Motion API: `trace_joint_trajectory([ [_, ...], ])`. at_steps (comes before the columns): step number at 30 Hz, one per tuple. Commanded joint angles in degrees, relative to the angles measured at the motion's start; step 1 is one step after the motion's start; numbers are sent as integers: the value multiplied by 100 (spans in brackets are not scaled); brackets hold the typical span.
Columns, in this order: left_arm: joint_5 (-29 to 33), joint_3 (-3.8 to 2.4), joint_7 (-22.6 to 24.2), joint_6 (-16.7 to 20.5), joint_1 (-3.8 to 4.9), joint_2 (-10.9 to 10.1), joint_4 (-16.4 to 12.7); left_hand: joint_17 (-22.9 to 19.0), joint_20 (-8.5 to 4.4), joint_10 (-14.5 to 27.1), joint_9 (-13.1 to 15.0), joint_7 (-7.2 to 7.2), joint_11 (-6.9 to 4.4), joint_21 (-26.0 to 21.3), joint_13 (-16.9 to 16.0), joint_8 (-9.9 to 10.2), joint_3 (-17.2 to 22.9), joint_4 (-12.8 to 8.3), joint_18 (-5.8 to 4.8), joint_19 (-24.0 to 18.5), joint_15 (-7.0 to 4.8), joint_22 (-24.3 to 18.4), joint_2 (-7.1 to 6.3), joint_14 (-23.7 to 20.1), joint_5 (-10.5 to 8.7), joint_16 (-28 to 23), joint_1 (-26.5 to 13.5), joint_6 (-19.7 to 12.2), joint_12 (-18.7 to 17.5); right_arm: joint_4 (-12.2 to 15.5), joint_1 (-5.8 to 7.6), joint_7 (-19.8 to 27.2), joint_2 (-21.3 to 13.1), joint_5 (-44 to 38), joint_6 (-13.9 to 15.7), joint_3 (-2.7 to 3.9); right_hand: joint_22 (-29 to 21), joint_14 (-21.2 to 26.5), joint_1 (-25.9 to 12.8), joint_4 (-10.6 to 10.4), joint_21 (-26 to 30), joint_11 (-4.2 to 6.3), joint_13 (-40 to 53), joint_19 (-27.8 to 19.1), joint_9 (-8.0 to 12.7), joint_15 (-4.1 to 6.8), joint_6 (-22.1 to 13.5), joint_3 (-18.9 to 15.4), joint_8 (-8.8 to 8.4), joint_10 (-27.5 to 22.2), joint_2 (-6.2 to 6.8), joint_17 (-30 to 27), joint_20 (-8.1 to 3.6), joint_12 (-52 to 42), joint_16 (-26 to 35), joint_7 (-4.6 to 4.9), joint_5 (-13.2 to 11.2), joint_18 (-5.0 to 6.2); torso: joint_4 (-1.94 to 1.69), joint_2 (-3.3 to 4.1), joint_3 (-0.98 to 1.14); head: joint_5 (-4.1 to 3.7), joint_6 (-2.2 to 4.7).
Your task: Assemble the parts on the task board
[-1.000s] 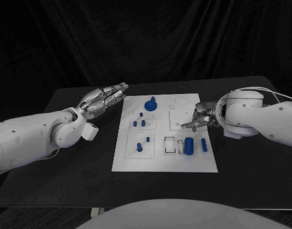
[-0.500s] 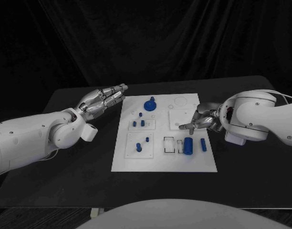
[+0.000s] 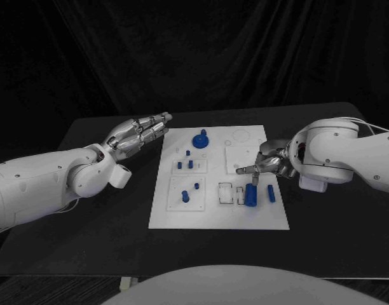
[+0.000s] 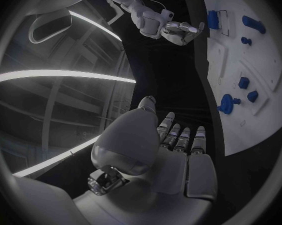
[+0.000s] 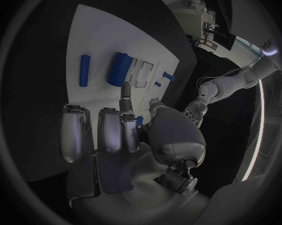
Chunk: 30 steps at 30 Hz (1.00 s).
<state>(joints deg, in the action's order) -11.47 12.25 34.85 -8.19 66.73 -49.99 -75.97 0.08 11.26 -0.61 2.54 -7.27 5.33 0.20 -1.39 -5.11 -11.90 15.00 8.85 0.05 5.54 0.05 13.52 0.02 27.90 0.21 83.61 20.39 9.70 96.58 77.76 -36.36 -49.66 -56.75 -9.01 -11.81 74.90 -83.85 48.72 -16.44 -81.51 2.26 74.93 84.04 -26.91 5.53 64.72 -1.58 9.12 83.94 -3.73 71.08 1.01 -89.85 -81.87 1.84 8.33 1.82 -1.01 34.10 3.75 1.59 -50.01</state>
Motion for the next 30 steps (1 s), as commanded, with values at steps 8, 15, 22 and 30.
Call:
trace_joint_trajectory([
  [8, 21, -6, 22, -94, -6, 18, 3, -8, 50, -12, 8, -9, 57, -20, -10, -34, -10, -26, 92, -5, 50, -5, 4, -2, 39, -21, 49, 50, 26, -132, -85, -147, -13, -91, -499, 1, 1219, -283, 212, 173, 110, 9, 1507, 254, 237, 29, 109, 27, -152, 606, 22, -76, -40, -15, 70, 17, 367, 38, 4, -6, 2, 8, 1],
  [15, 21, -6, 6, -104, -6, 36, 7, -8, 53, -18, 7, -15, 65, -20, -12, -37, -9, -30, 92, -5, 53, -5, 4, -2, 40, -21, 53, 50, 41, -203, -170, -153, 46, -146, -525, 0, 1215, -280, 283, 227, 123, 24, 1507, 251, 266, 41, 190, 35, -152, 606, 62, -98, -48, -15, 79, 0, 526, 41, 5, -6, 0, -10, 1],
  [22, 21, -6, -15, -102, -6, 35, 3, -8, 58, -30, 10, -27, 77, -20, -15, -49, -7, -35, 92, -5, 59, -5, 3, -2, 42, -21, 60, 75, 69, -381, -246, -163, 110, -166, -590, 0, 1226, -287, 266, 216, 89, 22, 1507, 263, 294, 42, 149, 22, -192, 606, 75, -63, -51, -15, 62, 11, 544, 33, 6, 2, 3, -27, 1],
  [30, 21, -6, -31, -119, -6, 49, 2, -8, 61, -36, 13, -40, 85, -20, -15, -60, -7, -37, 92, -5, 62, -5, 2, -2, 43, -21, 62, 97, 76, -584, -370, -168, 208, -230, -574, 0, 1206, -285, 214, 180, 155, 19, 1507, 238, 325, 38, 128, -10, -227, 606, 94, -62, -51, -15, 62, 26, 491, 47, -1, -8, 2, -25, 1],
])
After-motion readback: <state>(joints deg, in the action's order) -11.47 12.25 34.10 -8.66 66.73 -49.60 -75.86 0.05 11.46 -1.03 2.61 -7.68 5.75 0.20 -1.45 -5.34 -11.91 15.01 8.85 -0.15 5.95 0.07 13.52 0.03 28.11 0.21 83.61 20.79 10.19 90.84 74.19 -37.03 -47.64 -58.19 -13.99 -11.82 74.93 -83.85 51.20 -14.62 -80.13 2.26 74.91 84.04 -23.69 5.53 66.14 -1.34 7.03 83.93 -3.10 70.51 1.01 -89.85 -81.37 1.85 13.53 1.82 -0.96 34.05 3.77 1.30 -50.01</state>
